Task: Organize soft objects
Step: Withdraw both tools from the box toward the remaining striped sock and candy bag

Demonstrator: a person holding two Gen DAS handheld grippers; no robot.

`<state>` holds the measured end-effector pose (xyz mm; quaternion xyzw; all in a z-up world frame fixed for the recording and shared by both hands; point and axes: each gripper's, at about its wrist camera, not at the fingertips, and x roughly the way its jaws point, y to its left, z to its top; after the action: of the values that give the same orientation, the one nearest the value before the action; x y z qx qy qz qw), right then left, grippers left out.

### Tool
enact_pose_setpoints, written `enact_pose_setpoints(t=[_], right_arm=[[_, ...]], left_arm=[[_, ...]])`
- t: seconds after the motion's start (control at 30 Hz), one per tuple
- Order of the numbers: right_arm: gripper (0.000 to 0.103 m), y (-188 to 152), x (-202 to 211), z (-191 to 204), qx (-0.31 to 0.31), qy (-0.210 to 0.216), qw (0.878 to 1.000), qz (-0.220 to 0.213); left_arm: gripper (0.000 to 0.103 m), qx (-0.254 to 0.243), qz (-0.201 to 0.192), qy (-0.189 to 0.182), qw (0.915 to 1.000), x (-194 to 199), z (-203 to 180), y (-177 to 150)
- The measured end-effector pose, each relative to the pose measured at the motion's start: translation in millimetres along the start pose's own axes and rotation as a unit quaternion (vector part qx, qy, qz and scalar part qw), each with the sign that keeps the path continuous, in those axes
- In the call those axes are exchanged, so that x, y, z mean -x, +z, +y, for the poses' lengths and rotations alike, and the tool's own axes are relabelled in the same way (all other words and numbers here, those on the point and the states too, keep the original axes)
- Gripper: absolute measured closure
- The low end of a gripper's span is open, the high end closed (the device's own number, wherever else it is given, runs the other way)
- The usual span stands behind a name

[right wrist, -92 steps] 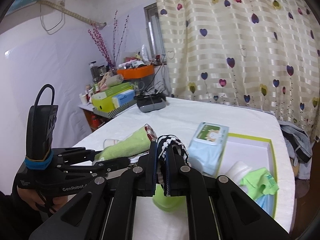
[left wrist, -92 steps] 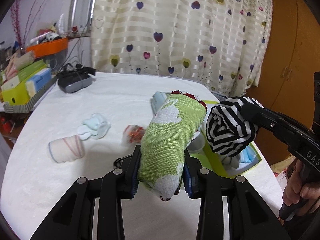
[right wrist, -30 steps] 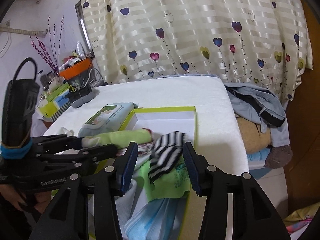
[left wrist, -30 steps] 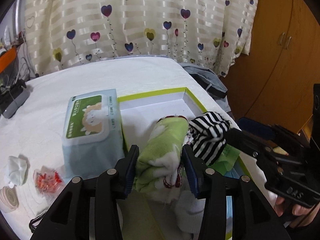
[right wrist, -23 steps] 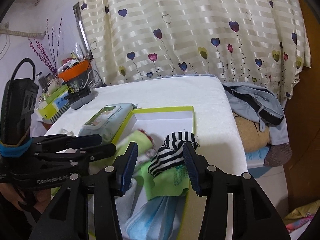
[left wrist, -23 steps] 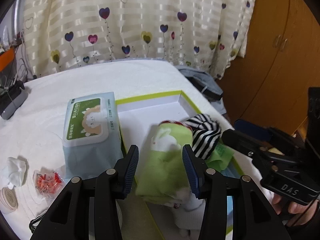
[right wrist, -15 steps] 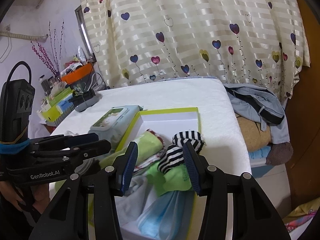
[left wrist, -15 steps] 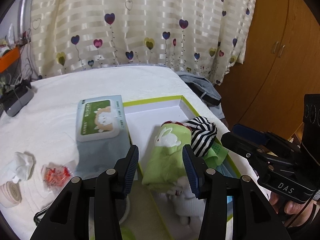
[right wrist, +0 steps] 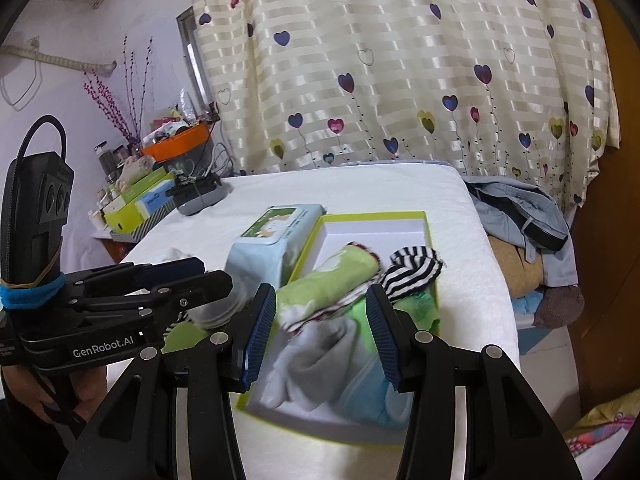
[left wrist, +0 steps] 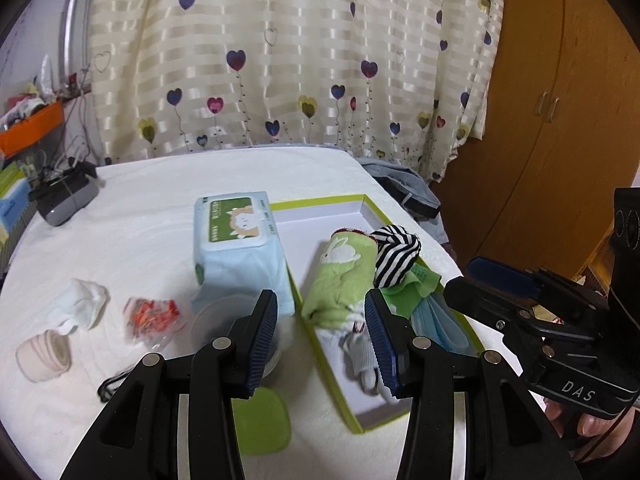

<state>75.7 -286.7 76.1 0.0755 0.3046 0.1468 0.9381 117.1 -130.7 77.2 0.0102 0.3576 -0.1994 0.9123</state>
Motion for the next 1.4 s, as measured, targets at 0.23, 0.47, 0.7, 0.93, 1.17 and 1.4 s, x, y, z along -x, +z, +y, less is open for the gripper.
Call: enact_pose_setpoints(t=[0.23,0.47,0.7,0.93,1.17,1.4], right_arm=[[0.055,-6,10,24,0.014,-0.004,1.000,0.005],[0.055,-12,14,46,0.026,-0.007,1.000,0.006],[0.054,-17,18,69,0.043,0.002,0.999,0.002],[0.054,-20,10,88,0.059,0.016,0.998,0.010],[0.054,-22,3,98,0.066,0.022,0.997,0.017],[0.054,-22,-3,102,0.069,0.030,0.997,0.021]], left_arm=[[0.058,0.014,-0.009,0.004,0.9999,22,14,-13],[0.058,0.025,-0.021,0.009,0.9994,44,27,-26],[0.058,0.039,-0.027,0.021,0.9987,60,46,-40],[0.058,0.058,-0.024,0.035,0.9974,64,68,-50],[0.058,0.070,-0.020,0.048,0.9962,62,85,-56],[0.058,0.079,-0.017,0.057,0.9951,59,101,-61]])
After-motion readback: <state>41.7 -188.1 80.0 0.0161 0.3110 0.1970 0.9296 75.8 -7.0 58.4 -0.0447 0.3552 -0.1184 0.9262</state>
